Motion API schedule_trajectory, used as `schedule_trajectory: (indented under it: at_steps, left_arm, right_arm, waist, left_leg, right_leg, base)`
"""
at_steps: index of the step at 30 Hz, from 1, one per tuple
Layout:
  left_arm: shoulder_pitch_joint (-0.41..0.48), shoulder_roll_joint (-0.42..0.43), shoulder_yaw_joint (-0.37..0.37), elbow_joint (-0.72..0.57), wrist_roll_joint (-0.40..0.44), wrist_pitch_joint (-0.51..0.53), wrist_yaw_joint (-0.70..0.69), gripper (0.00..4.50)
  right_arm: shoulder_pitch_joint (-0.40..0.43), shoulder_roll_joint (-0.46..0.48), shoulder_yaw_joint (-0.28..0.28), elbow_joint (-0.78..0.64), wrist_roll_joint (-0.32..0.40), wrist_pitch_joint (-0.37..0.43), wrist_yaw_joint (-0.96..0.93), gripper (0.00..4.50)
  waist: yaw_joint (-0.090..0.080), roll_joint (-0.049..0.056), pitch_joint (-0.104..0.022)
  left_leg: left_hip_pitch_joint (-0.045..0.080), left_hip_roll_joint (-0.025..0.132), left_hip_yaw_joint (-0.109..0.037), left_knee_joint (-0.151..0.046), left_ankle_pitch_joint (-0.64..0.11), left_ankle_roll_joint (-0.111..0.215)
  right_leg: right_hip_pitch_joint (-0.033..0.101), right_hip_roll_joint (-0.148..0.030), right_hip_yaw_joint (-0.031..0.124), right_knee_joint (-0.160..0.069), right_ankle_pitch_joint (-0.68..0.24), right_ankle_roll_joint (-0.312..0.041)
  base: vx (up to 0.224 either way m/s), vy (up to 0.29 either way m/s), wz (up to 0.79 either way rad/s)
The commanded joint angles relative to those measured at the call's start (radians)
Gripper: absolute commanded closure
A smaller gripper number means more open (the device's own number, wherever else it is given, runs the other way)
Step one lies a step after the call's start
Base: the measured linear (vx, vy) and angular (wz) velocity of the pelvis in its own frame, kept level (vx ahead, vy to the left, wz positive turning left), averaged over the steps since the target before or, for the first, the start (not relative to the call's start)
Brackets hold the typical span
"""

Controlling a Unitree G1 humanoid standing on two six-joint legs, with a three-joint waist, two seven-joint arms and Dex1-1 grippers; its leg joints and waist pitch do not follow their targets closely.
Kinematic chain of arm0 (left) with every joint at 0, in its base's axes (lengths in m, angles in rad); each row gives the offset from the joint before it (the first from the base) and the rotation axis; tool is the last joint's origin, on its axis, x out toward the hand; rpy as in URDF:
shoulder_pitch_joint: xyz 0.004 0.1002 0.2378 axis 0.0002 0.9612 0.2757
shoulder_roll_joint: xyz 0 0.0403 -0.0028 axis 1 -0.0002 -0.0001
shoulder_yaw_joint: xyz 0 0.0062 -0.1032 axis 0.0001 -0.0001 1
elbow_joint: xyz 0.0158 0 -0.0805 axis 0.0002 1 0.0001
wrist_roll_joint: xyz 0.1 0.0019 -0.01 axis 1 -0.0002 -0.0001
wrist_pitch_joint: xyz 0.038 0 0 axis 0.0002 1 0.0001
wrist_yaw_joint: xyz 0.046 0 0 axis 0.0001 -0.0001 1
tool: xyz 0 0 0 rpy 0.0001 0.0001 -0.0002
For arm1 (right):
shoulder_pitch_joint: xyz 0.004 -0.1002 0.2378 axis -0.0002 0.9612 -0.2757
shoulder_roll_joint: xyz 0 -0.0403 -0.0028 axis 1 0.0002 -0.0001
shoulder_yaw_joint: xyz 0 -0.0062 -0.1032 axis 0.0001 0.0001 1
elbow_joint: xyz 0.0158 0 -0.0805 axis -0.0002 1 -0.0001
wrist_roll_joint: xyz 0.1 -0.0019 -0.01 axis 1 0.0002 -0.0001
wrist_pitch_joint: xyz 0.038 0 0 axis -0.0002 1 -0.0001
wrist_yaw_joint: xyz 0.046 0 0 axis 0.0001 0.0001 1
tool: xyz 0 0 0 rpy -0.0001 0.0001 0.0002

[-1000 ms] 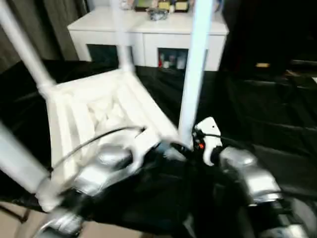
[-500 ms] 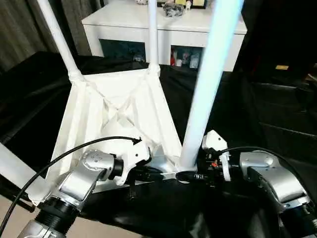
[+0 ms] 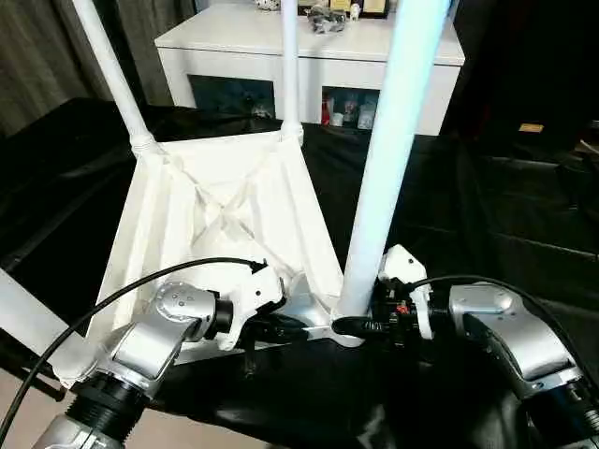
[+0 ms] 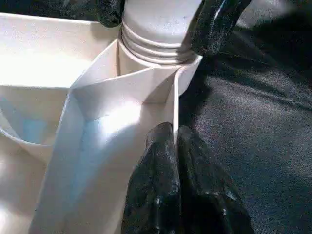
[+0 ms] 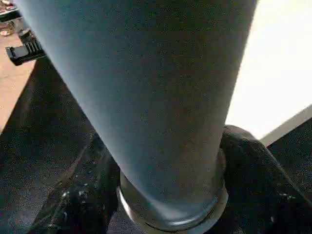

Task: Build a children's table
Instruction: Rotate leg to tighten

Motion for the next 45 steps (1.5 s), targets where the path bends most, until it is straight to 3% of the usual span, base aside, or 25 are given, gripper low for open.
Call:
schedule_trajectory:
  at_steps: [1,6,8,10,11,13,15,16,17,18,20,21,24,25,27,28,30,31,33,36,38,40,41,43,45]
  left_arm:
    - [0.014,0.004,-0.012,-0.012,-0.021,0.013,-0.015,4.50]
    - [0.020,-0.007,-0.006,-0.003,-0.013,0.016,0.013,4.50]
    - [-0.008,-0.053,0.012,0.071,0.033,0.006,0.134,4.50]
    - [-0.040,-0.098,0.032,0.147,0.074,-0.002,0.253,4.50]
    - [-0.053,-0.115,0.040,0.173,0.085,0.000,0.295,4.50]
    - [-0.074,-0.146,0.053,0.214,0.097,0.010,0.363,4.50]
    - [-0.108,-0.200,0.082,0.267,0.100,0.034,0.467,4.50]
    - [-0.148,-0.255,0.115,0.325,0.106,0.063,0.591,4.50]
    - [-0.166,-0.275,0.125,0.350,0.112,0.068,0.642,4.50]
    - [-0.182,-0.290,0.132,0.373,0.118,0.070,0.684,4.50]
    - [-0.191,-0.299,0.136,0.387,0.121,0.069,0.708,4.50]
    - [-0.205,-0.314,0.141,0.412,0.131,0.059,0.740,4.50]
    - [-0.228,-0.340,0.132,0.446,0.150,0.030,0.755,4.50]
    - [-0.227,-0.337,0.122,0.443,0.153,0.023,0.739,4.50]
    - [-0.218,-0.323,0.100,0.426,0.157,0.008,0.692,4.50]
    - [-0.214,-0.317,0.094,0.421,0.155,0.012,0.678,4.50]
    - [-0.193,-0.289,0.067,0.390,0.147,-0.014,0.600,4.50]
    - [-0.177,-0.273,0.059,0.364,0.138,-0.012,0.561,4.50]
    - [-0.148,-0.242,0.045,0.321,0.117,-0.025,0.479,4.50]
    - [-0.111,-0.192,0.038,0.263,0.093,-0.039,0.381,4.50]
    - [-0.091,-0.163,0.034,0.232,0.075,-0.041,0.330,4.50]
    - [-0.087,-0.155,0.031,0.225,0.069,-0.038,0.320,4.50]
    - [-0.069,-0.126,0.020,0.189,0.045,-0.049,0.254,4.50]
    - [-0.041,-0.075,-0.001,0.127,0.013,-0.059,0.152,4.50]
    - [-0.032,-0.054,-0.007,0.105,0.006,-0.062,0.118,4.50]
  right_arm:
    - [0.009,-0.009,0.039,0.015,-0.016,0.002,0.018,1.83]
    - [0.021,0.014,0.032,0.031,-0.023,-0.007,-0.013,1.87]
    - [0.011,0.087,-0.013,0.097,-0.033,-0.010,-0.139,1.88]
    - [-0.003,0.149,-0.055,0.159,-0.044,-0.003,-0.261,1.88]
    - [-0.009,0.171,-0.071,0.178,-0.047,0.007,-0.309,1.88]
    - [-0.016,0.212,-0.097,0.200,-0.058,0.024,-0.403,1.89]
    - [-0.025,0.286,-0.158,0.224,-0.049,0.075,-0.548,1.89]
    - [-0.034,0.354,-0.210,0.254,-0.061,0.088,-0.706,1.89]
    - [-0.038,0.386,-0.236,0.269,-0.063,0.082,-0.778,1.89]
    - [-0.043,0.414,-0.259,0.281,-0.071,0.071,-0.853,1.89]
    - [-0.046,0.432,-0.275,0.290,-0.077,0.063,-0.898,1.89]
    - [-0.052,0.457,-0.288,0.301,-0.087,0.047,-0.948,1.89]
    - [-0.082,0.479,-0.241,0.315,-0.130,-0.009,-0.953,1.89]
    - [-0.085,0.476,-0.232,0.311,-0.136,-0.018,-0.942,1.89]
    - [-0.086,0.464,-0.215,0.293,-0.139,-0.044,-0.895,1.89]
    - [-0.085,0.455,-0.202,0.284,-0.141,-0.059,-0.868,1.33]
    - [-0.083,0.418,-0.192,0.265,-0.146,-0.093,-0.831,1.19]
    - [-0.084,0.394,-0.188,0.259,-0.142,-0.098,-0.801,1.19]
    - [-0.088,0.349,-0.176,0.258,-0.139,-0.114,-0.730,0.84]
    - [-0.086,0.272,-0.151,0.243,-0.116,-0.120,-0.573,0.77]
    - [-0.082,0.224,-0.133,0.230,-0.100,-0.121,-0.466,0.45]
    - [-0.081,0.212,-0.128,0.228,-0.095,-0.122,-0.439,0.32]
    - [-0.060,0.152,-0.088,0.183,-0.079,-0.131,-0.324,0.27]
    - [-0.031,0.057,-0.028,0.124,-0.068,-0.143,-0.162,0.14]
    - [-0.025,0.020,-0.003,0.114,-0.074,-0.158,-0.108,0.14]
  waist:
    - [0.000,-0.015,-0.047]
    - [-0.001,-0.016,-0.045]
    - [-0.002,-0.019,-0.041]
    - [-0.010,-0.017,-0.031]
    - [-0.012,-0.019,-0.031]
    - [-0.020,-0.021,-0.027]
    - [-0.025,-0.022,-0.028]
    - [-0.029,-0.019,-0.028]
    - [-0.032,-0.021,-0.029]
    - [-0.034,-0.016,-0.033]
    - [-0.036,-0.017,-0.032]
    - [-0.037,-0.015,-0.028]
    - [-0.039,-0.011,-0.031]
    - [-0.038,-0.007,-0.033]
    - [-0.036,-0.011,-0.035]
    - [-0.034,-0.010,-0.036]
    - [-0.030,-0.014,-0.037]
    - [-0.031,-0.012,-0.038]
    - [-0.036,-0.012,-0.038]
    - [-0.031,-0.017,-0.041]
    - [-0.026,-0.014,-0.042]
    - [-0.018,-0.015,-0.042]
    - [-0.016,-0.017,-0.042]
    - [-0.006,-0.014,-0.052]
    - [-0.003,-0.012,-0.052]
  left_leg:
    - [-0.001,0.023,0.002,-0.069,-0.173,0.060]
    - [-0.002,0.023,0.001,-0.070,-0.186,0.054]
    - [-0.003,0.022,0.001,-0.073,-0.220,0.042]
    - [0.002,0.018,0.002,-0.079,-0.284,0.017]
    - [0.010,0.015,-0.003,-0.079,-0.334,-0.007]
    - [0.008,0.012,-0.011,-0.085,-0.369,-0.022]
    - [0.010,0.010,-0.012,-0.084,-0.375,-0.020]
    - [0.011,0.007,-0.014,-0.083,-0.381,-0.029]
    - [0.011,0.005,-0.015,-0.083,-0.381,-0.034]
    - [0.015,0.006,-0.019,-0.085,-0.385,-0.036]
    - [0.007,0.006,-0.019,-0.091,-0.388,-0.021]
    - [0.008,0.004,-0.018,-0.091,-0.408,-0.016]
    - [0.016,0.003,-0.020,-0.090,-0.438,-0.010]
    - [0.012,0.006,-0.021,-0.095,-0.429,-0.005]
    - [0.002,0.009,-0.021,-0.101,-0.405,0.005]
    - [0.002,0.011,-0.021,-0.101,-0.399,0.007]
    - [0.001,0.011,-0.014,-0.098,-0.369,0.018]
    - [-0.009,0.012,-0.016,-0.100,-0.342,0.021]
    - [-0.021,0.013,-0.019,-0.101,-0.324,0.023]
    - [0.001,0.015,-0.008,-0.089,-0.328,0.040]
    - [-0.006,0.018,-0.005,-0.088,-0.285,0.051]
    - [0.000,0.019,0.004,-0.078,-0.240,0.059]
    - [0.003,0.019,0.007,-0.076,-0.242,0.063]
    - [-0.006,0.022,0.003,-0.069,-0.145,0.087]
    - [-0.010,0.023,0.004,-0.064,-0.097,0.112]
  right_leg:
    - [0.050,-0.031,0.025,-0.051,-0.141,-0.238]
    - [0.049,-0.032,0.026,-0.053,-0.171,-0.229]
    - [0.047,-0.033,0.025,-0.060,-0.242,-0.214]
    - [0.036,-0.031,0.026,-0.075,-0.361,-0.186]
    - [0.034,-0.034,0.023,-0.083,-0.470,-0.153]
    - [0.032,-0.035,0.019,-0.097,-0.587,-0.087]
    - [0.026,-0.033,0.018,-0.104,-0.610,-0.063]
    - [0.021,-0.034,0.016,-0.107,-0.625,-0.058]
    - [0.022,-0.033,0.014,-0.108,-0.631,-0.052]
    - [0.024,-0.034,0.011,-0.110,-0.622,-0.048]
    - [0.029,-0.033,0.008,-0.113,-0.595,-0.045]
    - [0.020,-0.032,0.008,-0.119,-0.614,-0.039]
    - [0.019,-0.032,0.002,-0.126,-0.623,-0.031]
    - [0.025,-0.033,0.003,-0.123,-0.586,-0.037]
    - [0.033,-0.034,0.006,-0.117,-0.524,-0.051]
    - [0.034,-0.035,0.007,-0.115,-0.508,-0.056]
    - [0.031,-0.035,0.014,-0.109,-0.447,-0.087]
    - [0.043,-0.037,0.015,-0.100,-0.406,-0.097]
    - [0.050,-0.042,0.012,-0.095,-0.398,-0.102]
    - [0.034,-0.038,0.019,-0.097,-0.385,-0.143]
    - [0.040,-0.039,0.021,-0.091,-0.348,-0.159]
    - [0.032,-0.033,0.026,-0.083,-0.269,-0.193]
    - [0.031,-0.033,0.026,-0.081,-0.268,-0.199]
    - [0.049,-0.033,0.024,-0.058,-0.131,-0.224]
    - [0.051,-0.032,0.021,-0.047,-0.044,-0.251]
  base:
    - [0.000,0.000,0.00]
    - [0.000,0.000,0.00]
    - [0.000,0.000,0.00]
    - [0.000,0.000,0.00]
    - [-0.067,-0.004,-0.02]
    - [-0.069,-0.001,-0.03]
    - [-0.057,0.004,-0.03]
    - [0.000,0.000,0.00]
    - [0.000,0.000,0.00]
    - [0.000,0.000,0.00]
    - [0.000,0.000,0.00]
    - [0.000,0.000,0.00]
    - [0.000,0.000,0.00]
    - [0.000,0.000,0.00]
    - [0.000,0.000,0.00]
    - [0.000,0.000,0.00]
    - [0.000,0.000,0.00]
    - [0.000,0.000,0.00]
    - [0.000,0.000,0.00]
    - [0.000,0.000,0.00]
    - [0.030,-0.019,0.02]
    - [0.060,-0.039,0.07]
    - [0.064,-0.033,0.10]
    - [0.066,-0.028,0.07]
    - [0.065,-0.009,-0.01]
